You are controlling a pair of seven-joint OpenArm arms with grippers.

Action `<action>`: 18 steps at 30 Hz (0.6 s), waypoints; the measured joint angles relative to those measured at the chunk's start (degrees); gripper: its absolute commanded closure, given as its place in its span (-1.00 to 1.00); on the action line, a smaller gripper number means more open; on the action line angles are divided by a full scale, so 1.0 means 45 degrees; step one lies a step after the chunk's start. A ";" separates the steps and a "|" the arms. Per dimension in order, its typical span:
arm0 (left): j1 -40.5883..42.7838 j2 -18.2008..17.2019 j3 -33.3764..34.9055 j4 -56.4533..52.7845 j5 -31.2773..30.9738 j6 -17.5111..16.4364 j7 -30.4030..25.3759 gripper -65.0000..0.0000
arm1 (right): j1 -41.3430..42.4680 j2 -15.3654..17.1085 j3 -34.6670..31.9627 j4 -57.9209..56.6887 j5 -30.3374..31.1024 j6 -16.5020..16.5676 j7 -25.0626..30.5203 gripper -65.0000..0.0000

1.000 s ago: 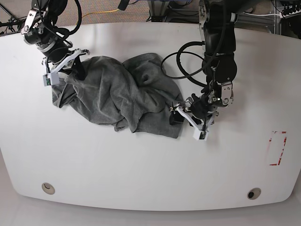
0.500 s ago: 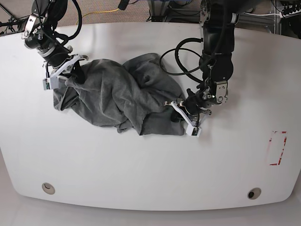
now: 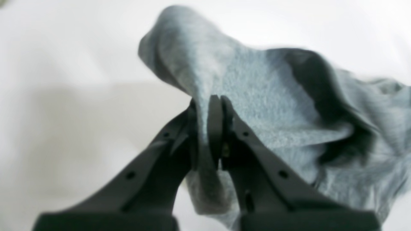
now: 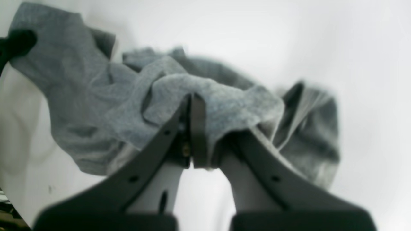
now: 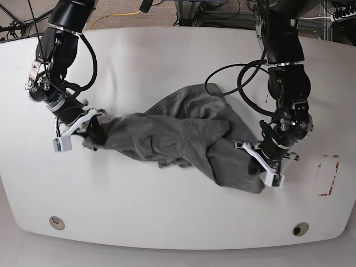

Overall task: Fold the T-shirt properly
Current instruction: 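Lift the shirt with both grippers and pull them apart to stretch it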

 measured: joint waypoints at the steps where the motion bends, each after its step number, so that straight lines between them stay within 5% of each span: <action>1: -0.0092 -0.0199 -0.0068 0.0199 0.0024 -0.0005 0.0257 1.00 | 0.0325 0.0034 -0.0078 -0.0185 0.0010 0.0000 0.0019 1.00; 8: -0.0816 -0.1613 -0.0515 0.1841 -0.0024 -0.0491 0.0432 1.00 | 0.2846 0.0738 -0.0840 -0.1666 -0.0102 -0.0010 -0.0151 1.00; 18: -0.3099 -0.2341 -0.1311 0.1948 -0.0005 -0.0602 0.0515 1.00 | 0.6703 0.1501 -0.2676 -0.3036 0.0019 0.0078 -0.0209 1.00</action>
